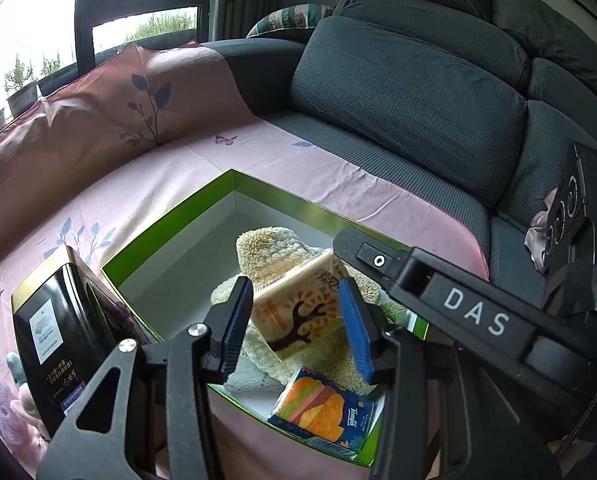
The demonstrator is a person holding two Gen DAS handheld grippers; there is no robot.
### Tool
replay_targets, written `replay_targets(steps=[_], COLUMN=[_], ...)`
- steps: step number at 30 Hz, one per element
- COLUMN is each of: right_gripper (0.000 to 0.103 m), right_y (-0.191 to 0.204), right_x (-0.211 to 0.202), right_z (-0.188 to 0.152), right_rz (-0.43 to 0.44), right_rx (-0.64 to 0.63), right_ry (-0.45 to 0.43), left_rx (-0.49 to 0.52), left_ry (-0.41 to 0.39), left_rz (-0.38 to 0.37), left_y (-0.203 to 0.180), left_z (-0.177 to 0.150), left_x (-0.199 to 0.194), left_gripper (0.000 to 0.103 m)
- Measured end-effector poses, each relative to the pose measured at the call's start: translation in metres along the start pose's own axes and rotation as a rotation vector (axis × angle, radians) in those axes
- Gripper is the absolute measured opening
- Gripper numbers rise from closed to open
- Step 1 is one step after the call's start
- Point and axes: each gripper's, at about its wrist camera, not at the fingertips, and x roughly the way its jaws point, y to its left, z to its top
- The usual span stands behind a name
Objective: Organize soft objects
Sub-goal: 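Lower the yellow pack into the box and open the right gripper, then withdraw the open right gripper from the box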
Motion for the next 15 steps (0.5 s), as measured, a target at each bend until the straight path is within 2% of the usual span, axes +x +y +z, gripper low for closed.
replay_targets(steps=[3, 6, 10, 15], right_gripper=[0.035, 0.043, 0.052, 0.063], right_y=[0.0, -0.001, -0.001, 0.002], right_x=[-0.005, -0.009, -0.013, -0.019], right_z=[0.001, 0.003, 0.004, 0.004], right_rz=[-0.026, -0.052, -0.039, -0.048], right_rx=[-0.002, 0.001, 0.005, -0.007], right_ry=[-0.019, -0.031, -0.044, -0.061], left_rx=[0.004, 0.009, -0.001, -0.022], left_ry=[0.003, -0.002, -0.013, -0.02], left_rz=[-0.004, -0.003, -0.008, -0.02], left_y=[-0.003, -0.003, 0.0, 0.003], left_z=[-0.001, -0.001, -0.001, -0.001], left_x=[-0.002, -0.007, -0.014, -0.025], left_gripper=[0.053, 0.056, 0.063, 0.065])
